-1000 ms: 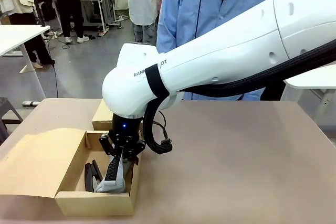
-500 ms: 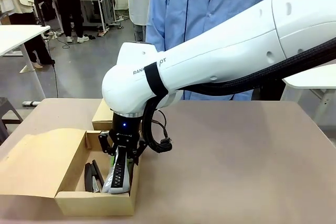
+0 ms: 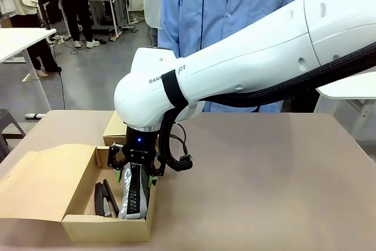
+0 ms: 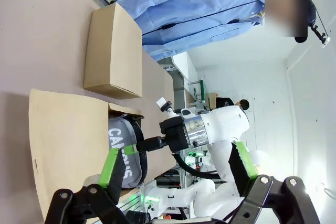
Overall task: Place items inside the box.
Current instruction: Pick up a Pencil pouch or Stapler and place it inside the Mailer Box closest to the robot.
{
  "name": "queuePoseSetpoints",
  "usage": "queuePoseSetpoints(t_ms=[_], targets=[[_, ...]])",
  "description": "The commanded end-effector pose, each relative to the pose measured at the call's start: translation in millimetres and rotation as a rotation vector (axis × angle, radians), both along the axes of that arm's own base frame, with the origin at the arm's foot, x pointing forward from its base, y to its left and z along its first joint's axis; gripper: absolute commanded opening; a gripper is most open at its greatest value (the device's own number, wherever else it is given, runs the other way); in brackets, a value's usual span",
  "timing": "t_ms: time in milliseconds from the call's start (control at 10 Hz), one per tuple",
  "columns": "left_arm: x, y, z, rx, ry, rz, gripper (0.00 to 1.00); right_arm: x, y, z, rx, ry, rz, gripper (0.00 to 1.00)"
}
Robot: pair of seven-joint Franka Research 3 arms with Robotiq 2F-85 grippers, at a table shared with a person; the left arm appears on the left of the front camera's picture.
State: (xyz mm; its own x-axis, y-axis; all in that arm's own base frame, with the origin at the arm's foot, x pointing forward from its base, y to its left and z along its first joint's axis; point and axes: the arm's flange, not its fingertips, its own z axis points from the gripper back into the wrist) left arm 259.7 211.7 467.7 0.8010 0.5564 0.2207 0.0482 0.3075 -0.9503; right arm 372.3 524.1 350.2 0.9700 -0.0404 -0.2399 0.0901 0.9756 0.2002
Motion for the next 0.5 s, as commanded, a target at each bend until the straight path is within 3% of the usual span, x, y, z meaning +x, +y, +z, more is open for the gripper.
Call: queuePoseSetpoints(t_ms=[0,200,400], targets=[[-0.4,-0.6,0.5,-0.008,-0.027,-0.001,1.00,-3.0,-3.0,8.3,0.010,-0.035,0.002,1.00],[-0.4,-0.6,0.5,-0.008,-0.027,-0.001,1.00,-9.8,-16.3,25.6,0.075,-0.052,0.026,1.00],[-0.4,-0.6,0.5,-0.008,-0.027,-0.001,1.00,-29.1,-69.3,73.4,0.200,-0.110,0.066,1.00]])
